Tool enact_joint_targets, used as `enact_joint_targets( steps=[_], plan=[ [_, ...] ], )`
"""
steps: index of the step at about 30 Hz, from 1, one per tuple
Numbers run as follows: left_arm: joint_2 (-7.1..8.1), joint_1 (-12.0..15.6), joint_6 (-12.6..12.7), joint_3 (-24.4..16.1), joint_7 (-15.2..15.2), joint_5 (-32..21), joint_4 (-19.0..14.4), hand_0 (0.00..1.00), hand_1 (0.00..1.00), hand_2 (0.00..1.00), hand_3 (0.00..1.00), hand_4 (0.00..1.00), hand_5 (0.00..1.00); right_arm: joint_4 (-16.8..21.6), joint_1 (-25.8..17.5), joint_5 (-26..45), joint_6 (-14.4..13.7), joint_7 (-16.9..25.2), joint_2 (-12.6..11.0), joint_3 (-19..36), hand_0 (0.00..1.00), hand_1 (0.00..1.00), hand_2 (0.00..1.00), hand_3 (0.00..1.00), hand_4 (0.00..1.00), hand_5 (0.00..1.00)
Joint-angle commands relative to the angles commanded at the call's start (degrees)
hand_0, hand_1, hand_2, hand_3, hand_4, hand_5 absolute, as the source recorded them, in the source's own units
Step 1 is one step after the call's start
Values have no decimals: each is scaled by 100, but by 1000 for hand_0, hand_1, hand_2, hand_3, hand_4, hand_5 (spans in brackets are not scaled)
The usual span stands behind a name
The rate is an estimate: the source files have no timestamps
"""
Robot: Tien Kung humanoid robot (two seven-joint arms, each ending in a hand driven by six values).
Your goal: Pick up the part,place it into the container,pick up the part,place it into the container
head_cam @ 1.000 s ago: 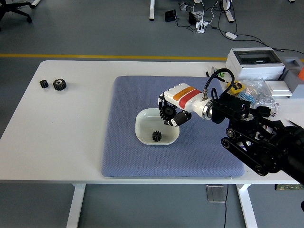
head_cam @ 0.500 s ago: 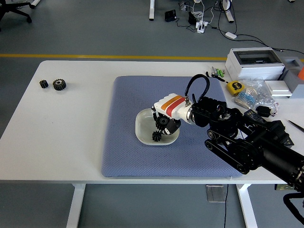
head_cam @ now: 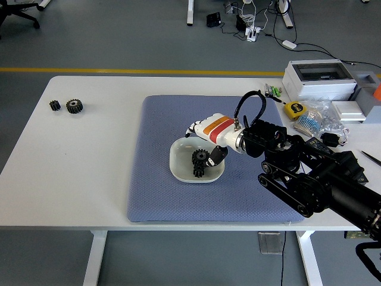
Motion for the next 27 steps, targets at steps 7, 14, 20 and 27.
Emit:
enact_joint_targets(
  steps=[7,14,20,27],
  plan=[
    [0,14,-1,-26,-7,31,0,711,720,758,602,680,542,465,-178,182,-122,63,-360,431,574,664,807,783,991,207],
    [0,31,-3,-52,-2,30,0,711,721,758,602,680,542,1146,-622,1583,-708,-120,-891,875,628,693,788,756,998,386],
    [0,63,-5,-112,10,99,0,710,720,757,600,680,542,1405,-1009,3036,-1120,-114,-1238,1322,722,754,826,816,998,624],
    [0,76,-23,-63,-15,95,0,707,720,756,600,678,542,2030,-1759,4749,-822,223,-1576,2210,743,766,816,814,998,841]
  ],
)
